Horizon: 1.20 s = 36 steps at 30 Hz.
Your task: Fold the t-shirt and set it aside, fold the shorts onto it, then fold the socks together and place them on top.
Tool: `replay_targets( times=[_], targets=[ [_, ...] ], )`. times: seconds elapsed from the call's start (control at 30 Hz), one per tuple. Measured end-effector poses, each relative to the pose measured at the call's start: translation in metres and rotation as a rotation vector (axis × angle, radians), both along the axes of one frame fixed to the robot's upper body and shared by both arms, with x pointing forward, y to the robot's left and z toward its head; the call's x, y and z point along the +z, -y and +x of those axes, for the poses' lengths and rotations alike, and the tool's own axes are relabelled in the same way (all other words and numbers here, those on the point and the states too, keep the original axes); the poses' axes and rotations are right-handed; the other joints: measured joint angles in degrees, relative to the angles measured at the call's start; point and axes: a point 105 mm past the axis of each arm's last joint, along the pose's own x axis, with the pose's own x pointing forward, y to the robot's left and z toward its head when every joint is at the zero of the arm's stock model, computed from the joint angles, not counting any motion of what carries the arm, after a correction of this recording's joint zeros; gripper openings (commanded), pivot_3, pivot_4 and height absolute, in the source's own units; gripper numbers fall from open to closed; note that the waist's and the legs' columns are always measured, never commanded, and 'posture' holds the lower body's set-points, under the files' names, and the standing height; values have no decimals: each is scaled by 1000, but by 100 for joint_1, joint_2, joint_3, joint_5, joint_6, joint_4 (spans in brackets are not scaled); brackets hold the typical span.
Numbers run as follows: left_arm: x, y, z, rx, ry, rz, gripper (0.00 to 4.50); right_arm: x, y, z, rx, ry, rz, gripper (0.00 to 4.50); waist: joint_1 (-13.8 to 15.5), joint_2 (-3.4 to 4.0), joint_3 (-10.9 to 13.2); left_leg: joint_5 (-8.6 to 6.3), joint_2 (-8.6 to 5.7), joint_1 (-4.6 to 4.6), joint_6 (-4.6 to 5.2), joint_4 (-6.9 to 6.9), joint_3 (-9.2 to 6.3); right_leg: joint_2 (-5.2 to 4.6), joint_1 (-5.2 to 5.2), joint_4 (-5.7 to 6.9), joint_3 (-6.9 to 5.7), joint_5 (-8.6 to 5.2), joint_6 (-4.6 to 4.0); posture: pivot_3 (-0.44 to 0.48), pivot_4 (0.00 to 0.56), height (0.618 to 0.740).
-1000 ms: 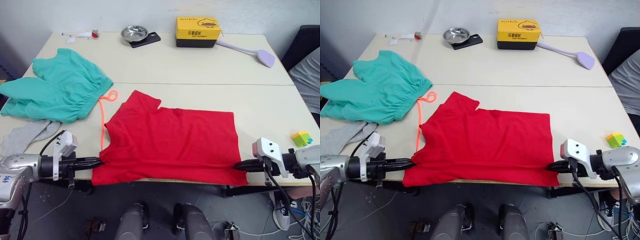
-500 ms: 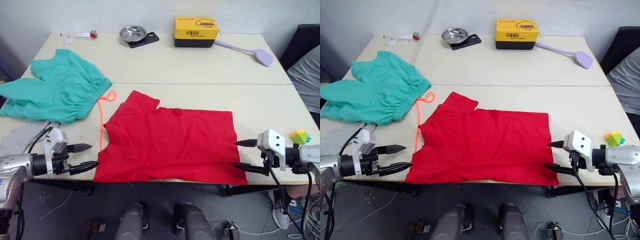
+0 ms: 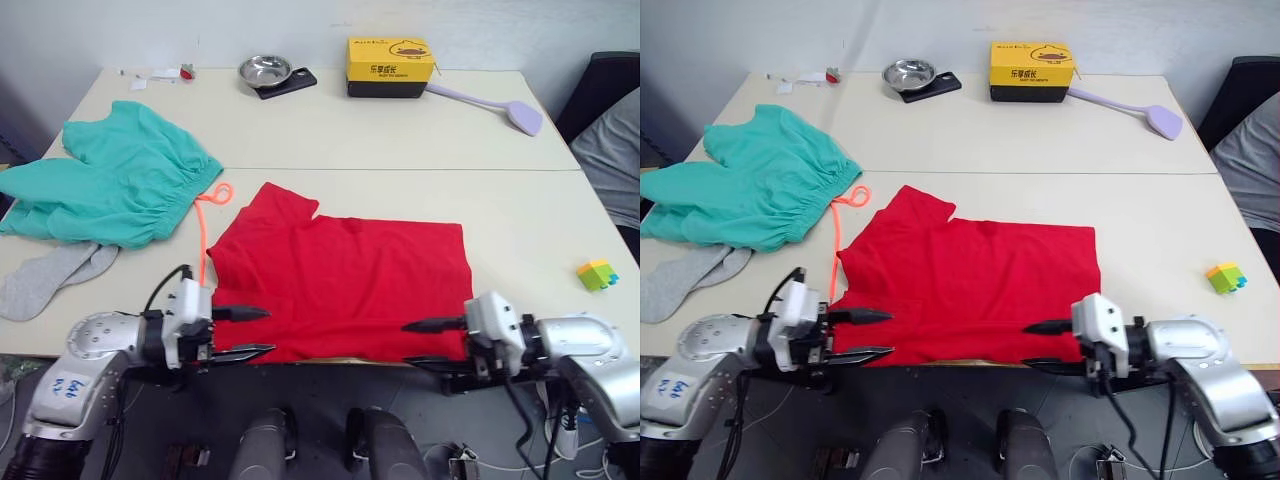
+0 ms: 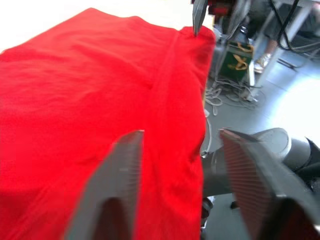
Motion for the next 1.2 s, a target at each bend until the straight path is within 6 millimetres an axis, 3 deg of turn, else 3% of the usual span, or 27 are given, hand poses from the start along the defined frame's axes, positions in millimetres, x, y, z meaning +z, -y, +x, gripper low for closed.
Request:
replay_targets(
  times=[0.1,0.17,0.37,0.57,0.8,0.93,1.1,1.2],
  targets=[
    [-12,6,12,31,23,32,480,-13,-23,5,5,47,-32,0,7,0,0,0,-1,0,-1,1,1,0,-2,4,1,-1,-1,0,150,740],
    [-21,5,19,75,41,72,11,-24,-30,6,2,56,-68,0,9,-1,-1,0,-1,-3,-1,0,1,-1,-4,1,1,-1,-2,0,150,740],
    [-40,-4,20,143,25,141,11,-31,-25,19,-97,89,-92,0,1,-2,-1,-2,0,-7,4,2,1,-1,-6,0,1,-1,-2,0,150,740],
    [-42,-30,22,258,41,167,11,-29,34,26,-237,98,-154,0,21,-10,-11,-17,1,20,23,-4,0,-2,20,-12,1,-1,-2,0,150,740],
    [-43,-47,28,382,48,138,11,-29,108,29,-463,90,-161,0,19,-15,-35,-18,4,40,24,-12,-2,-2,43,-25,-1,-1,-2,0,150,740],
    [-41,-58,33,453,43,89,11,-29,137,29,-555,106,-149,0,10,-18,-38,-18,4,40,24,-11,-2,-2,43,-25,-1,-1,-2,0,150,740],
    [-29,-63,30,450,-6,-53,11,-23,144,28,-578,94,-82,0,7,-20,-37,-18,5,29,24,-12,-1,-2,35,-25,-1,-1,-2,0,150,740],
    [-17,-56,25,382,-35,-104,11,-2,117,27,-499,101,52,0,0,-16,-35,-18,9,27,22,-15,-2,-1,31,-22,-1,-1,-2,0,150,740]
  ],
)
